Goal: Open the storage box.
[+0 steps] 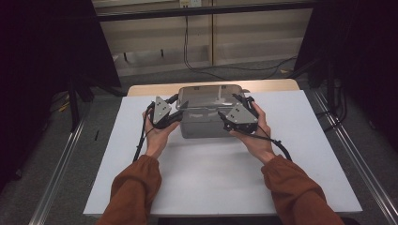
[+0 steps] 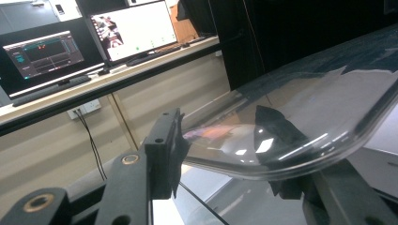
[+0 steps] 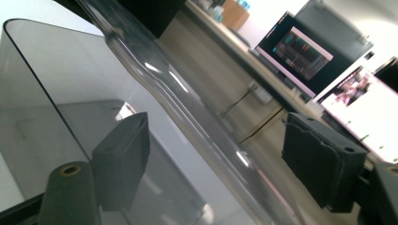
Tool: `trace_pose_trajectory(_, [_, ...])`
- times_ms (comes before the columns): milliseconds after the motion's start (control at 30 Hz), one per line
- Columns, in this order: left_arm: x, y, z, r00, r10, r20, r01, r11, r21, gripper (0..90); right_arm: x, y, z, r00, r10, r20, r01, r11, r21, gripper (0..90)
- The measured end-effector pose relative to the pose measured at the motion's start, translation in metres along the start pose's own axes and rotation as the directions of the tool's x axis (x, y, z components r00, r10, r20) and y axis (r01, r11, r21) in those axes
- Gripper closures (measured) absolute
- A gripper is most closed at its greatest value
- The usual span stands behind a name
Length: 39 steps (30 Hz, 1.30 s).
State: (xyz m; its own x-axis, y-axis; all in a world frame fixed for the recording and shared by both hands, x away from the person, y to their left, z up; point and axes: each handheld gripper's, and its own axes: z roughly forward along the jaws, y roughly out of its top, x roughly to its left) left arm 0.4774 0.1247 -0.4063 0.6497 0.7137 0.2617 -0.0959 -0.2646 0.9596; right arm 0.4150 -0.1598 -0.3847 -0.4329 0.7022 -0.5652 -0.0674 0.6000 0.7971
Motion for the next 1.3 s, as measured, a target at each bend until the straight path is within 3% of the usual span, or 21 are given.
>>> trace_pose_trajectory(100, [0.000, 0.000, 0.000, 1.0000, 0.001, -0.002, -0.001, 1.0000, -0.001, 52.5, -0.004, -0.003, -0.001, 0.9997, 0.025, 0.003, -0.025, 1.000, 0.015, 21.9])
trace_pose_trajectory(200, [0.000, 0.000, 0.000, 1.0000, -0.003, -0.003, 0.003, 1.0000, -0.002, 52.5, -0.012, -0.008, -0.003, 0.9936, 0.113, -0.002, -0.113, 0.994, 0.011, 19.7])
trace_pose_trajectory(233, [0.000, 0.001, 0.000, 1.0000, -0.004, -0.005, 0.004, 1.0000, -0.002, 52.4, -0.018, -0.011, -0.005, 0.9795, 0.201, -0.014, -0.201, 0.980, -0.007, 16.9])
trace_pose_trajectory(267, [0.000, 0.001, 0.000, 1.0000, -0.008, 0.000, 0.008, 1.0000, -0.005, 52.4, -0.020, -0.013, -0.005, 0.9673, 0.252, -0.029, -0.252, 0.967, -0.015, 16.5])
trace_pose_trajectory(300, [0.000, 0.001, 0.000, 1.0000, -0.008, 0.000, 0.008, 1.0000, -0.005, 52.5, -0.020, -0.013, -0.005, 0.9673, 0.252, -0.029, -0.252, 0.967, -0.015, 16.5])
trace_pose_trajectory(333, [0.000, 0.001, 0.000, 1.0000, -0.007, -0.003, 0.006, 1.0000, -0.005, 52.6, -0.025, -0.016, -0.007, 0.9503, 0.309, -0.036, -0.310, 0.951, -0.012, 16.3])
trace_pose_trajectory(367, [0.000, 0.001, 0.000, 0.9999, -0.011, -0.003, 0.011, 0.9999, -0.008, 52.6, -0.025, -0.016, -0.007, 0.9503, 0.309, -0.036, -0.310, 0.951, -0.012, 16.3])
trace_pose_trajectory(400, [0.000, 0.001, 0.000, 0.9999, -0.015, -0.003, 0.015, 0.9998, -0.012, 52.6, -0.029, -0.020, -0.009, 0.9419, 0.333, -0.044, -0.334, 0.943, -0.014, 14.2])
trace_pose_trajectory(500, [0.000, 0.001, 0.000, 0.9998, -0.017, -0.008, 0.017, 0.9997, -0.016, 52.7, -0.031, -0.024, -0.010, 0.9395, 0.339, -0.045, -0.340, 0.940, -0.007, 10.6])
trace_pose_trajectory(533, [0.000, 0.001, 0.000, 0.9998, -0.015, -0.010, 0.015, 0.9998, -0.016, 52.7, -0.033, -0.028, -0.011, 0.9322, 0.357, -0.061, -0.357, 0.934, 0.004, 8.6])
trace_pose_trajectory(600, [0.000, 0.001, 0.000, 0.9997, -0.022, -0.013, 0.022, 0.9995, -0.024, 52.8, -0.034, -0.032, -0.010, 0.9269, 0.368, -0.073, -0.368, 0.930, 0.014, 3.5])
trace_pose_trajectory(633, [0.000, 0.001, 0.000, 0.9997, -0.022, -0.013, 0.022, 0.9995, -0.024, 52.8, -0.034, -0.032, -0.010, 0.9269, 0.368, -0.073, -0.368, 0.930, 0.014, 3.5])
trace_pose_trajectory(667, [0.001, 0.001, 0.000, 0.9997, -0.021, -0.013, 0.020, 0.9995, -0.022, 52.8, -0.035, -0.036, -0.010, 0.9206, 0.381, -0.086, -0.381, 0.924, 0.019, 5.2])
trace_pose_trajectory(767, [0.000, 0.002, 0.000, 0.9995, -0.028, -0.015, 0.027, 0.9993, -0.026, 52.8, -0.036, -0.039, -0.009, 0.9193, 0.385, -0.082, -0.384, 0.923, 0.021, 6.0])
trace_pose_trajectory(800, [0.001, 0.002, 0.000, 0.9994, -0.029, -0.016, 0.029, 0.9992, -0.028, 52.8, -0.040, -0.043, -0.008, 0.9126, 0.399, -0.088, -0.399, 0.917, 0.019, 15.0])
trace_pose_trajectory(867, [0.001, 0.001, 0.001, 0.9994, -0.031, -0.017, 0.031, 0.9991, -0.029, 52.8, -0.043, -0.045, -0.008, 0.9153, 0.391, -0.097, -0.391, 0.920, 0.020, 22.3])
trace_pose_trajectory(933, [0.001, 0.001, 0.001, 0.9993, -0.034, -0.018, 0.033, 0.9990, -0.031, 52.7, -0.045, -0.047, -0.007, 0.9187, 0.385, -0.088, -0.385, 0.923, 0.023, 21.8])
trace_pose_trajectory(1067, [0.001, 0.001, 0.002, 0.9984, -0.055, -0.017, 0.054, 0.9979, -0.037, 52.0, -0.051, -0.051, -0.002, 0.9108, 0.406, -0.074, -0.407, 0.914, 0.006, 28.9])
trace_pose_trajectory(1300, [0.001, 0.003, 0.002, 0.9983, -0.054, -0.022, 0.053, 0.9982, -0.027, 52.0, -0.055, -0.050, 0.003, 0.9126, 0.400, -0.085, -0.404, 0.914, -0.033, 39.3])
